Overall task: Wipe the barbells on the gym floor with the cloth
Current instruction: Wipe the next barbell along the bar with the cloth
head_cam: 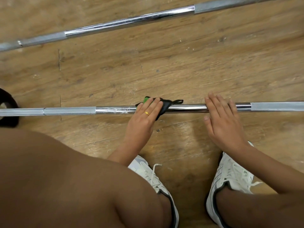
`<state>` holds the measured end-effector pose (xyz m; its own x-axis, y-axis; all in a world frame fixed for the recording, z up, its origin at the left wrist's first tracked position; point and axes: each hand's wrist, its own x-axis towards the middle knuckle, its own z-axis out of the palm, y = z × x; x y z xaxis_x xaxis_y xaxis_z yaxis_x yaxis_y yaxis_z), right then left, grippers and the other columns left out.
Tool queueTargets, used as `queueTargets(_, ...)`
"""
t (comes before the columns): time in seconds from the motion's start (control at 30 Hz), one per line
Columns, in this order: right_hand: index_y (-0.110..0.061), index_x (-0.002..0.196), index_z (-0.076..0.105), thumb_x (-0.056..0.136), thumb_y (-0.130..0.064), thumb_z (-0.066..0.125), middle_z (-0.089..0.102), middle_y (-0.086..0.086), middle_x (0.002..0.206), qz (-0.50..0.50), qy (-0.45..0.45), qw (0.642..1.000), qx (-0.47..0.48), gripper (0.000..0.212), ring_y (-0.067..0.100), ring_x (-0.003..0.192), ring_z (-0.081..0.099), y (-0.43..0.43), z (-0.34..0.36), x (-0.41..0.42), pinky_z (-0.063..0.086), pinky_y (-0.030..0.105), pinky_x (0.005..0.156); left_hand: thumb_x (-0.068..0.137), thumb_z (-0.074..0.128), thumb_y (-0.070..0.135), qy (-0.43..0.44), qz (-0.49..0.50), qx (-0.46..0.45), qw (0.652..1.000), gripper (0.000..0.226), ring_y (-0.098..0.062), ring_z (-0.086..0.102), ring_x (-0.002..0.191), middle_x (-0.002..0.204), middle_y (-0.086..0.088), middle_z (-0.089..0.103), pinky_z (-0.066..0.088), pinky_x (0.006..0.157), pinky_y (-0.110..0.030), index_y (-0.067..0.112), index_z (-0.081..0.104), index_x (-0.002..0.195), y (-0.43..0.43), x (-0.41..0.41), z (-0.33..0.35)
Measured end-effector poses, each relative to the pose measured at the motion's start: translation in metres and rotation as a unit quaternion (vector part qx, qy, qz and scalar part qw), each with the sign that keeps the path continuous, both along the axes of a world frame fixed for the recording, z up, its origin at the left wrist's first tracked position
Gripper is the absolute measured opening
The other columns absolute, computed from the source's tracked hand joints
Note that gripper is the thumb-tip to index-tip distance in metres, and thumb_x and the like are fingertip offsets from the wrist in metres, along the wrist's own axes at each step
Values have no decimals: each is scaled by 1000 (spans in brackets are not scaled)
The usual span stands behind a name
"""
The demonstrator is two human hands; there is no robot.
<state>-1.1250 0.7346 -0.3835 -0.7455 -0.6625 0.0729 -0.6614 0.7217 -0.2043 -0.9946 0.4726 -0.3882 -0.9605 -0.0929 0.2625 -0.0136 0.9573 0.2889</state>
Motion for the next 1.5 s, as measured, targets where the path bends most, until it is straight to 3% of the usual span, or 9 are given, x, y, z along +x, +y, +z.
queueTargets(0.13,-7,155,33,103,-30,34,32,10,162,17,21,1000,-8,56,26,150,28,7,1,3,13,46,125,98,50,-6,18,52,-8,998,47,-30,42,143,149,-12,52,32,117,-48,4,51,144,-21,25,-5)
queueTargets(0.33,-6,156,30,101,-29,39,27,10,164,8,18,999,-26,60,26,152,21,9,0,17,11,47,125,96,54,-8,16,48,-1,999,48,-32,42,142,149,-12,52,28,119,-46,2,53,143,-8,28,-3)
queueTargets(0.57,-6,157,29,97,-33,47,22,8,166,18,20,999,-20,68,24,154,18,20,-1,29,13,49,124,90,61,-14,8,-6,-14,1000,53,-31,46,140,146,-14,54,40,113,-50,1,55,140,-22,43,0)
queueTargets(0.77,-6,158,25,96,-37,46,17,9,167,21,29,999,-15,72,25,155,14,26,-5,39,11,52,124,100,52,-1,6,99,55,994,42,-28,43,143,146,-12,54,31,120,-49,2,54,141,-8,60,3)
queueTargets(0.97,-6,157,26,97,-39,44,18,9,167,25,42,998,-25,71,26,154,15,29,-10,48,7,54,124,95,60,-7,9,26,56,998,48,-27,42,144,148,-10,53,33,118,-49,3,55,141,16,51,1)
queueTargets(1.17,-7,158,25,95,-35,49,19,8,167,28,45,998,-18,73,25,154,16,33,-12,48,8,52,124,94,55,-5,42,126,82,988,45,-28,45,141,145,-10,56,30,120,-48,2,58,138,18,61,-4)
queueTargets(1.23,-6,158,25,96,-36,47,19,9,166,24,41,999,-20,72,25,154,15,31,-11,48,6,52,124,94,57,-4,39,104,83,990,45,-29,43,142,146,-11,55,27,122,-46,2,58,139,28,57,-4)
queueTargets(1.37,-7,158,25,97,-38,43,18,9,166,23,33,999,-15,70,24,155,14,29,-9,43,5,51,124,97,53,0,32,55,84,994,41,-27,46,141,145,-10,56,36,116,-53,3,59,138,18,50,-5)
queueTargets(1.5,-8,159,23,98,-39,42,17,7,167,24,20,999,-6,71,22,155,11,27,-8,36,6,50,125,96,54,-1,64,158,117,978,40,-26,47,139,141,-9,60,33,118,-51,4,61,136,2,53,-5)
